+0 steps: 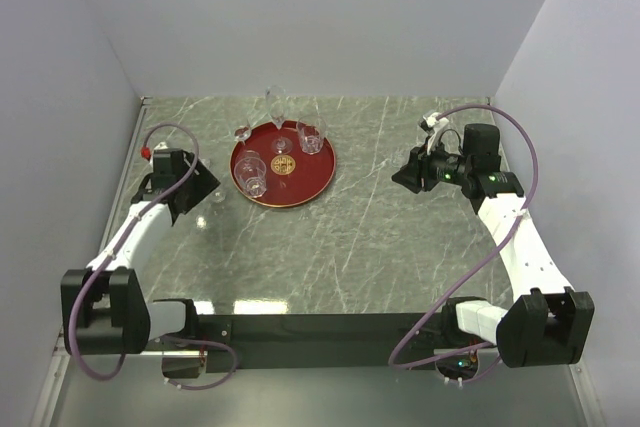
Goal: Place the glasses into the tray
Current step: Grab a glass with a robot arm
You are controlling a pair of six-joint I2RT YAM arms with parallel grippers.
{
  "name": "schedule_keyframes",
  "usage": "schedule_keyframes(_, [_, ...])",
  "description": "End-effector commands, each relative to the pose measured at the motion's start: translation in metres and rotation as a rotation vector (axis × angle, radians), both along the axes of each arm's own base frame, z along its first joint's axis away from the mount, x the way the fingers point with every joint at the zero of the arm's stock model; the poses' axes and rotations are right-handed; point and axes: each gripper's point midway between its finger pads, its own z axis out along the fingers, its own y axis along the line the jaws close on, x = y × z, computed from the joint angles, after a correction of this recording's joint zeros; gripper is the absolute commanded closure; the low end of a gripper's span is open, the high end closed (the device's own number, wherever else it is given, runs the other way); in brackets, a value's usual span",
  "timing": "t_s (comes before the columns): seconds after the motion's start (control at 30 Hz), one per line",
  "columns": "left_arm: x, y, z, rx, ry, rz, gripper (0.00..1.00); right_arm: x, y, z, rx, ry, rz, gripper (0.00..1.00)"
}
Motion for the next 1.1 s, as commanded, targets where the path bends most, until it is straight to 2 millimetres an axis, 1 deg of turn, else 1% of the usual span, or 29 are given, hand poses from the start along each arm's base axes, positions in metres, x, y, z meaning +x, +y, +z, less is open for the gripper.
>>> schedule_keyframes(0.0, [0.021, 0.003, 0.018, -0.075, -0.064, 0.080, 0.32, -0.001, 0.001, 0.010, 0.004, -0.057, 0.018, 0.53])
schedule_keyframes(0.03, [0.022, 0.004, 0.013, -0.077, -0.056, 0.093, 0.32, -0.001, 0.001, 0.010, 0.004, -0.058, 0.017, 0.53])
schedule_keyframes(0.1, [0.026, 0.008, 0.013, -0.084, -0.065, 0.127, 0.40, -0.001, 0.002, 0.009, 0.006, -0.053, 0.021, 0.53])
schedule_keyframes(0.13, [0.027, 0.012, 0.009, -0.073, -0.052, 0.154, 0.41, -0.001, 0.001, 0.009, 0.006, -0.052, 0.019, 0.53])
schedule_keyframes(0.2, [0.029, 0.015, 0.008, -0.067, -0.047, 0.174, 0.42, -0.001, 0.001, 0.008, 0.004, -0.050, 0.020, 0.53])
schedule_keyframes(0.3, [0.033, 0.021, 0.001, -0.047, -0.027, 0.200, 0.50, 0.000, 0.001, 0.007, 0.005, -0.046, 0.022, 0.53])
schedule_keyframes(0.37, [0.036, 0.022, -0.005, -0.037, -0.010, 0.206, 0.50, -0.001, 0.002, 0.006, 0.002, -0.042, 0.023, 0.53])
schedule_keyframes(0.4, [0.038, 0.023, -0.006, -0.035, -0.007, 0.208, 0.54, 0.000, 0.001, 0.005, 0.001, -0.040, 0.020, 0.53])
schedule_keyframes(0.43, [0.040, 0.024, -0.008, -0.032, -0.003, 0.214, 0.54, 0.000, 0.001, 0.005, 0.000, -0.040, 0.019, 0.53])
schedule_keyframes(0.47, [0.041, 0.024, -0.009, -0.031, -0.003, 0.213, 0.58, 0.001, 0.001, 0.004, -0.001, -0.037, 0.020, 0.53])
schedule_keyframes(0.57, [0.045, 0.025, -0.013, -0.026, 0.002, 0.212, 0.59, 0.001, 0.001, 0.002, -0.001, -0.031, 0.018, 0.53])
schedule_keyframes(0.6, [0.046, 0.025, -0.014, -0.025, 0.006, 0.213, 0.64, 0.001, 0.001, 0.002, -0.001, -0.031, 0.020, 0.53])
schedule_keyframes(0.67, [0.046, 0.025, -0.020, -0.019, 0.022, 0.213, 0.65, 0.001, 0.001, 0.001, -0.002, -0.026, 0.022, 0.53])
schedule_keyframes(0.73, [0.045, 0.026, -0.023, -0.014, 0.029, 0.215, 0.70, 0.002, 0.001, 0.001, -0.002, -0.024, 0.018, 0.53])
schedule_keyframes(0.77, [0.045, 0.027, -0.023, -0.010, 0.027, 0.213, 0.71, 0.002, 0.001, 0.001, -0.003, -0.027, 0.019, 0.53])
schedule_keyframes(0.8, [0.044, 0.027, -0.023, -0.009, 0.026, 0.214, 0.76, 0.002, 0.001, 0.001, -0.003, -0.027, 0.019, 0.53])
schedule_keyframes(0.87, [0.042, 0.028, -0.026, -0.001, 0.033, 0.213, 0.82, 0.002, 0.001, 0.000, -0.004, -0.025, 0.017, 0.53])
schedule_keyframes(0.9, [0.041, 0.028, -0.027, 0.003, 0.038, 0.211, 0.87, 0.002, 0.000, 0.001, -0.004, -0.026, 0.016, 0.53])
schedule_keyframes(1.0, [0.038, 0.029, -0.023, 0.011, 0.034, 0.209, 0.98, 0.003, 0.000, 0.000, -0.005, -0.024, 0.013, 0.53])
schedule_keyframes(1.07, [0.036, 0.031, -0.015, 0.021, 0.016, 0.209, 1.00, 0.003, -0.001, 0.000, -0.005, -0.025, 0.012, 0.53])
